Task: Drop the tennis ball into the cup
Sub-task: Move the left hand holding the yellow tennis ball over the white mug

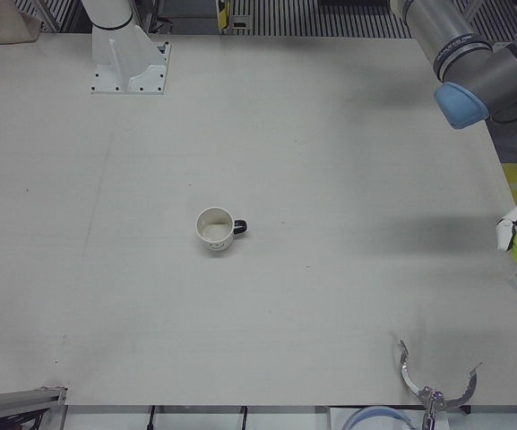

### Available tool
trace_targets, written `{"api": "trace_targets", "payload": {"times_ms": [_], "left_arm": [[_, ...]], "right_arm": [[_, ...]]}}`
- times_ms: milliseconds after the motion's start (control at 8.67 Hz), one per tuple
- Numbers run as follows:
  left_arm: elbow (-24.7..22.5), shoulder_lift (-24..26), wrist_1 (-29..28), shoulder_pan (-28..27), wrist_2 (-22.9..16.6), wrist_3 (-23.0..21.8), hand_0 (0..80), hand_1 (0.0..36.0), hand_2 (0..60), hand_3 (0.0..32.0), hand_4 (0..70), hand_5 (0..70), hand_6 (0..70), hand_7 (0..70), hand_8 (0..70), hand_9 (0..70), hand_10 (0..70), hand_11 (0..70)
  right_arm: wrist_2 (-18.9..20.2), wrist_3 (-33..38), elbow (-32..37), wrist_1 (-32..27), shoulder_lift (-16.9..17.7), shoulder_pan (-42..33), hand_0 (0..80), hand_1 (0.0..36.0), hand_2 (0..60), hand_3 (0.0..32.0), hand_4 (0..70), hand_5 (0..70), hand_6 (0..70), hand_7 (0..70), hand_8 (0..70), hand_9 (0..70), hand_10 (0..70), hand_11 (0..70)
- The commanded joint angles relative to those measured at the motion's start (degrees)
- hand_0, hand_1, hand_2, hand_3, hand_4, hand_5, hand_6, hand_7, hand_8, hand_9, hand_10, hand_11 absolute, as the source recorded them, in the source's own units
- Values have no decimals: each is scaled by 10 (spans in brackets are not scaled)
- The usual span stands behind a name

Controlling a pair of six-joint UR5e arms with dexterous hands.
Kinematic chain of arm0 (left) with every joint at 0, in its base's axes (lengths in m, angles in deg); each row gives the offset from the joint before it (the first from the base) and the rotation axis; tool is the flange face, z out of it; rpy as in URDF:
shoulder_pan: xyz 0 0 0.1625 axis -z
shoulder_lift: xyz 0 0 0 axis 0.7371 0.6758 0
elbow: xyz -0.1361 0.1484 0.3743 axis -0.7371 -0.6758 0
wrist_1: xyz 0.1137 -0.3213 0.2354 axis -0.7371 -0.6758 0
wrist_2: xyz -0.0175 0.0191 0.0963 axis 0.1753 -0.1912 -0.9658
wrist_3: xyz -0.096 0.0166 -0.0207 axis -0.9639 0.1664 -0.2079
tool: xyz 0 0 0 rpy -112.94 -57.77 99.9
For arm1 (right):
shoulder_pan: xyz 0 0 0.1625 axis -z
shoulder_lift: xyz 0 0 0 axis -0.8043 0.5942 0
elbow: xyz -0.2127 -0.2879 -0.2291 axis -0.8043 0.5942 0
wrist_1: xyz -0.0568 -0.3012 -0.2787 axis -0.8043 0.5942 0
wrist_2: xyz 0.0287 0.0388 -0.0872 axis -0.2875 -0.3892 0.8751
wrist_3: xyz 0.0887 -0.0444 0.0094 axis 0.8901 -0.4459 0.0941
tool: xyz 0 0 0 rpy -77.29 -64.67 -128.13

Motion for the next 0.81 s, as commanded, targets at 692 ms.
{"api": "trace_targets", "payload": {"times_ms": [692], "left_arm": [[-243, -80, 25, -298, -42, -3, 800, 360, 600, 0, 364, 262, 554, 700, 455, 631, 317, 493]], "right_arm": [[0, 1, 2, 0, 0, 1, 0, 0, 0, 0, 0, 0, 0, 0, 0, 0, 0, 0]]}}
